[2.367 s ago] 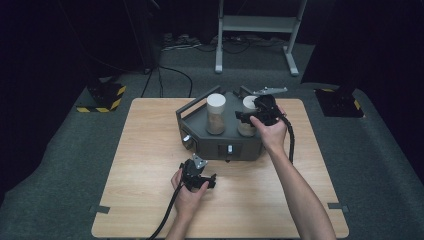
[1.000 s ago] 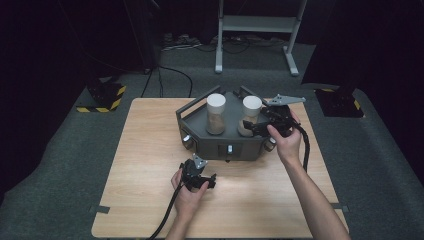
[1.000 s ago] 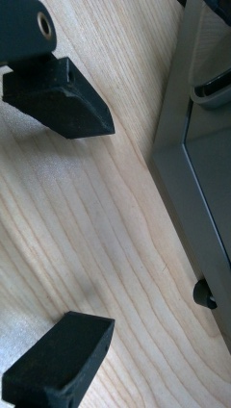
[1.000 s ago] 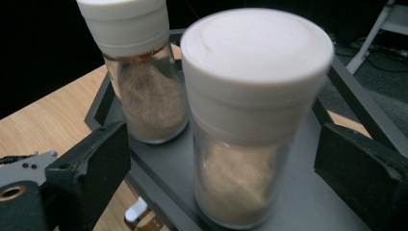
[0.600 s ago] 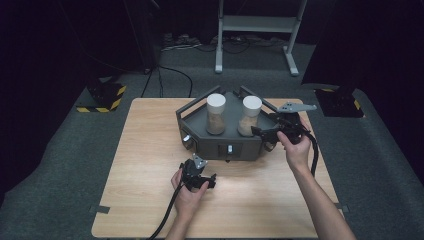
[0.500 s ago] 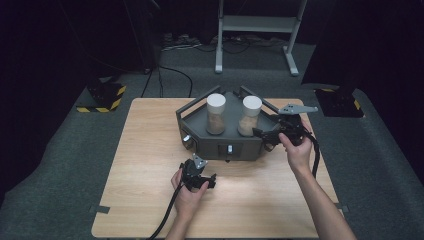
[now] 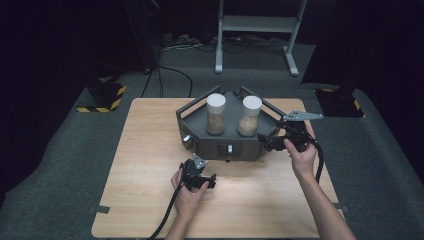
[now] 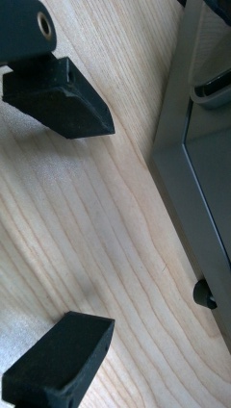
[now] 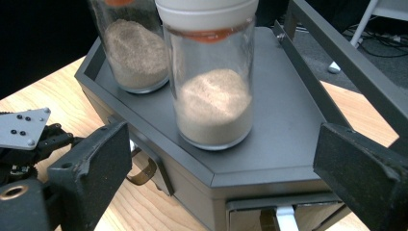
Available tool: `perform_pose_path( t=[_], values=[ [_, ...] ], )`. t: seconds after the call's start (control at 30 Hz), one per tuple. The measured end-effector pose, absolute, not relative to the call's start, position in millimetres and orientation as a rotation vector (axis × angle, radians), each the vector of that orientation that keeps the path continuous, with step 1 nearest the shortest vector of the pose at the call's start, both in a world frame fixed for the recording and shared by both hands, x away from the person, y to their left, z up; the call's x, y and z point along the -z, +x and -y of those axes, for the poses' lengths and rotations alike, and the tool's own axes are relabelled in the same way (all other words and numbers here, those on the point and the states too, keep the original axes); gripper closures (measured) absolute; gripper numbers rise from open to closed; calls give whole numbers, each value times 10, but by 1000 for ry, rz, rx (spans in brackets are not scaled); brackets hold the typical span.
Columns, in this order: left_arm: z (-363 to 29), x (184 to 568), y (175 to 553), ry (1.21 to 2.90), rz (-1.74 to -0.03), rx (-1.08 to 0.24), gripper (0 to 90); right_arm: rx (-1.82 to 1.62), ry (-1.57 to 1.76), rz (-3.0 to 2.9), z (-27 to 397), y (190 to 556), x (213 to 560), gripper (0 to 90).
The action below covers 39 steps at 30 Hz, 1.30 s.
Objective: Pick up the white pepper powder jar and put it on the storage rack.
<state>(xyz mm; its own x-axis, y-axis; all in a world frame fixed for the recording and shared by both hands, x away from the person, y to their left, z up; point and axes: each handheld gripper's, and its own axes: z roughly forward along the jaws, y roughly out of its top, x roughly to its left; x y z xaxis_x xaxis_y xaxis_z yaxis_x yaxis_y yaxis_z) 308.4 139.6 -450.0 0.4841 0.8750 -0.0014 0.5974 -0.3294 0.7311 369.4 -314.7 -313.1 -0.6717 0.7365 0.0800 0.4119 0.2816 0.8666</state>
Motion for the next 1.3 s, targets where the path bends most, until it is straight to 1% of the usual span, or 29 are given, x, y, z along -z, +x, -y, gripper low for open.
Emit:
perform_pose_path(
  t=[0.57, 0.97, 1.3],
  values=[
    [-1396, 4500, 3083, 2054, -1207, -529, 94, -1311, 1102, -2219, 3262, 3628, 3316, 63],
    [-1396, 4501, 3082, 2054, -1207, -529, 94, -1292, 1163, -2226, 3349, 3592, 3525, 66],
    [-1396, 4501, 3082, 2054, -1208, -529, 94, -1255, 1182, -2234, 3329, 3542, 3687, 67]
  ],
)
